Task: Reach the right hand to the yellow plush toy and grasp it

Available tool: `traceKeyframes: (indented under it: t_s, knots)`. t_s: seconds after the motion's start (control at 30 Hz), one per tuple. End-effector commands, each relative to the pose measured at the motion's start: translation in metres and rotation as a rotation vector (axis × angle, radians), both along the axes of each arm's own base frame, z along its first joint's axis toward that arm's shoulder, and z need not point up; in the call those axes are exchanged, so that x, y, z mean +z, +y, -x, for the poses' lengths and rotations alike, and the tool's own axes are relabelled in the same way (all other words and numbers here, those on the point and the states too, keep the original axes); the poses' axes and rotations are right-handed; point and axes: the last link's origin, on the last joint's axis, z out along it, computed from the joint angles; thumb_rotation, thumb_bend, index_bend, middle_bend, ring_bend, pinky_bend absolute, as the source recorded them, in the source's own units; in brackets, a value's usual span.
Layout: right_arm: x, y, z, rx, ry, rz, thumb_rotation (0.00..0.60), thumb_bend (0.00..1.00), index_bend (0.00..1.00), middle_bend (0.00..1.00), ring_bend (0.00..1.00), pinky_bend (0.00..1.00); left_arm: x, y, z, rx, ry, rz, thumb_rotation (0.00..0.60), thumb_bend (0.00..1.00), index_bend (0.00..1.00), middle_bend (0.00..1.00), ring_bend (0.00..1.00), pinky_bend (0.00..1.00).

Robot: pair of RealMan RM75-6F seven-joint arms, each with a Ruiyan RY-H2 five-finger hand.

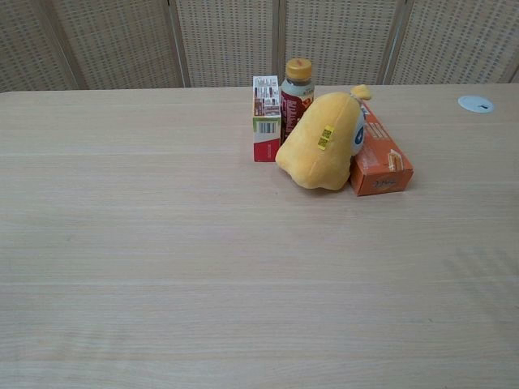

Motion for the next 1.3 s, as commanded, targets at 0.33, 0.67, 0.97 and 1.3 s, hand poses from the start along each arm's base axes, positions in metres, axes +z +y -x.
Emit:
traceKeyframes:
  t_s: [0.33,0.67,0.97,1.3]
  knots:
    - [-0.012,-0.008,0.0,0.003,0.005,-0.04,0.6,0.0,0.1,0.16,0.09,0.16,0.0,0.001,0.0,0.006,0.001,-0.007,0.6,0.06,0.1,0.0,0.0,0.0]
    - [-0.049,-0.074,-0.045,0.104,0.027,-0.145,0.6,0.0,0.0,0.0,0.0,0.13,-0.006,0.006,0.003,0.026,0.024,-0.007,0.6,0.06,0.1,0.0,0.0,0.0]
    - [-0.085,-0.129,-0.083,0.091,0.014,-0.165,0.6,0.0,0.0,0.0,0.0,0.11,-0.007,0.007,0.006,0.042,0.033,-0.01,0.6,0.06,0.1,0.0,0.0,0.0]
    - [-0.107,-0.161,-0.095,0.063,0.011,-0.138,0.6,0.0,0.0,0.0,0.0,0.09,-0.006,0.009,0.007,0.048,0.036,-0.016,0.6,0.06,0.09,0.0,0.0,0.0]
